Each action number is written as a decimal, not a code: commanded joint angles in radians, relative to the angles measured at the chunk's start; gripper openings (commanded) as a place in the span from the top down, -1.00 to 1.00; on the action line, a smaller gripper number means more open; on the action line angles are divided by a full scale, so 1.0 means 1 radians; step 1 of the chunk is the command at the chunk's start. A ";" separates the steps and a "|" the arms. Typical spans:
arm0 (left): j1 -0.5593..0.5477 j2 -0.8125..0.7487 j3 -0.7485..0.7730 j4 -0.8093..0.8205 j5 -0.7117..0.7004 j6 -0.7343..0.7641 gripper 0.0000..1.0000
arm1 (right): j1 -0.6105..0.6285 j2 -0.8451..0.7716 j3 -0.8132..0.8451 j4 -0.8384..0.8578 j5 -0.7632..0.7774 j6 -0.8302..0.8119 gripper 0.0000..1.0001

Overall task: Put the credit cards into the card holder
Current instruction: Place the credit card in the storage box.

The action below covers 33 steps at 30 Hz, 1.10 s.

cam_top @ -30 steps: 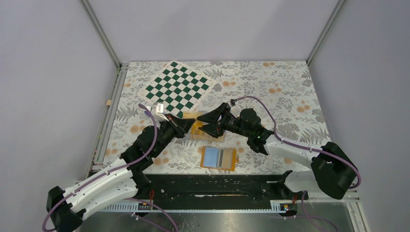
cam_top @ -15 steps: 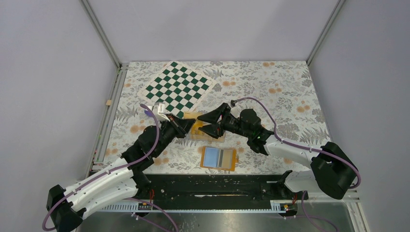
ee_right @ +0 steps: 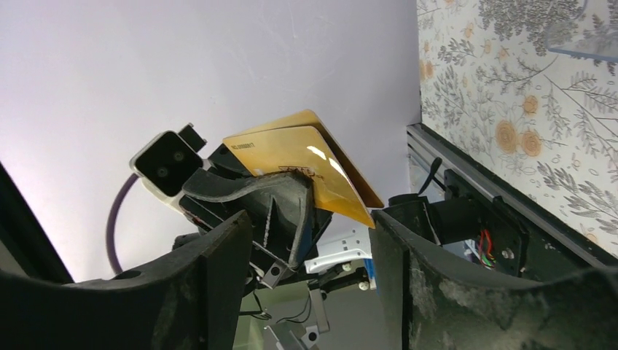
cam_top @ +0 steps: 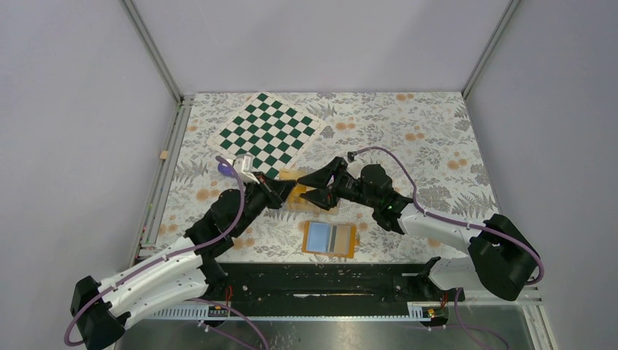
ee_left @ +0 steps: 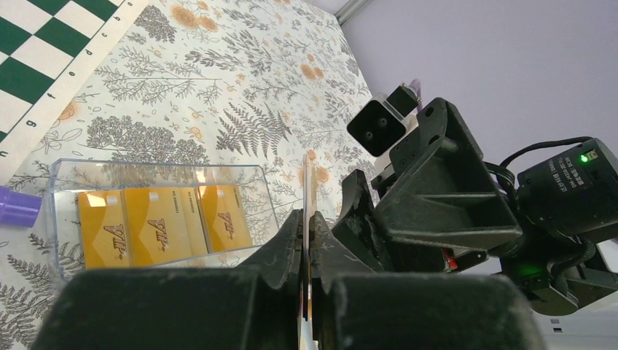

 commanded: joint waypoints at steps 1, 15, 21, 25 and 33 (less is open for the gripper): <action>-0.007 0.017 -0.013 -0.040 0.075 0.013 1.00 | 0.003 -0.055 0.073 -0.005 -0.021 -0.128 -0.28; -0.008 -0.047 -0.082 -0.052 0.106 -0.057 1.00 | -0.054 -0.121 0.103 -0.085 -0.079 -0.286 -0.17; -0.008 -0.007 -0.055 -0.043 0.172 -0.024 1.00 | -0.062 -0.114 0.111 -0.065 -0.104 -0.313 -0.15; -0.008 0.045 -0.040 -0.015 0.263 -0.026 1.00 | -0.083 -0.070 0.122 0.032 -0.168 -0.300 -0.08; -0.009 0.096 -0.076 0.082 0.361 -0.077 1.00 | -0.168 -0.067 0.123 0.091 -0.277 -0.310 0.18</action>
